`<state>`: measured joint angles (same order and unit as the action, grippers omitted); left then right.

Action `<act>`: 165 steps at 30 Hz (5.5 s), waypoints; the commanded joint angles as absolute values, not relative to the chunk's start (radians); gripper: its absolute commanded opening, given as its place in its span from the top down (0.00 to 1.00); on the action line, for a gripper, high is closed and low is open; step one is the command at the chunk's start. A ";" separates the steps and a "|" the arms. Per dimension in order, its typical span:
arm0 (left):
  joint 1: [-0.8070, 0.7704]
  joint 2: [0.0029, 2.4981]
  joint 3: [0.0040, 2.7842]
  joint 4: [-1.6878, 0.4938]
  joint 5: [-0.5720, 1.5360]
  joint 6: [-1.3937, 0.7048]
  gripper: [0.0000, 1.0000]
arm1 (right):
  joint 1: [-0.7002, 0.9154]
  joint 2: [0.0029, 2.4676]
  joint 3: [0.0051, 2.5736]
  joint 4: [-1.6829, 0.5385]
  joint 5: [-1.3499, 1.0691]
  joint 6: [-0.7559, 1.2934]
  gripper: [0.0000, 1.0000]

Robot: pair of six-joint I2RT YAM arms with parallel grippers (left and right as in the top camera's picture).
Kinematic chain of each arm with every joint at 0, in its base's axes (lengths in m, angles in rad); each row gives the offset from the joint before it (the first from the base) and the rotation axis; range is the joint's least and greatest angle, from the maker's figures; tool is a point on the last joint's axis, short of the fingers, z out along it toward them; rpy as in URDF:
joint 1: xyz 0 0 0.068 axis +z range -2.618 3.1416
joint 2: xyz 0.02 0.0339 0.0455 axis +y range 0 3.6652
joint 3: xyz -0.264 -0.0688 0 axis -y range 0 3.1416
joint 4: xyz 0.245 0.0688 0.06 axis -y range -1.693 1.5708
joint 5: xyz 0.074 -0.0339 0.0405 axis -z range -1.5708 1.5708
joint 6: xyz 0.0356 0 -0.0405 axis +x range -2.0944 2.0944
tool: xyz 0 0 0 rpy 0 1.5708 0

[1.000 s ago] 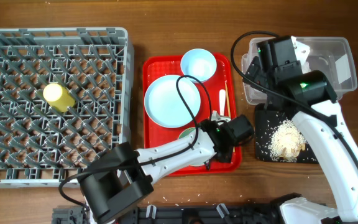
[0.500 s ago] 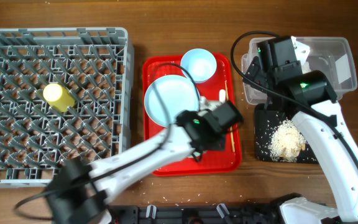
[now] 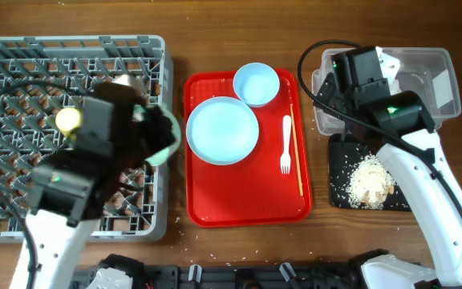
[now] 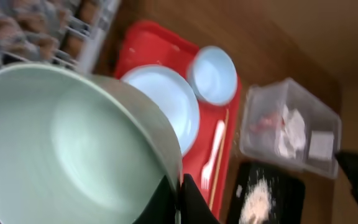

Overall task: Sort waste into correct bins and load items into the dishwasher rack
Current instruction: 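Carry the green bowl into the dish rack and release it, then grasp the light-blue plate on the red tray with the left gripper, then stand the light-blue plate upright in the rack's right edge, release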

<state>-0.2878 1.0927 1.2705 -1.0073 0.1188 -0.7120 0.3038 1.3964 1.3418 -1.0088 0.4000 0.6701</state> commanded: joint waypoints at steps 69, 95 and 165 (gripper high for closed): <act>0.959 1.352 1.191 -1.354 0.731 -0.084 0.96 | 0.302 1.384 1.359 -1.007 0.398 0.682 0.00; -0.701 1.889 1.191 -0.464 0.031 -0.091 0.40 | 0.302 1.384 1.359 -1.007 0.398 0.682 0.00; 0.089 1.150 1.192 -0.521 0.548 -0.374 0.05 | 0.302 1.385 1.359 -1.007 0.394 0.682 0.00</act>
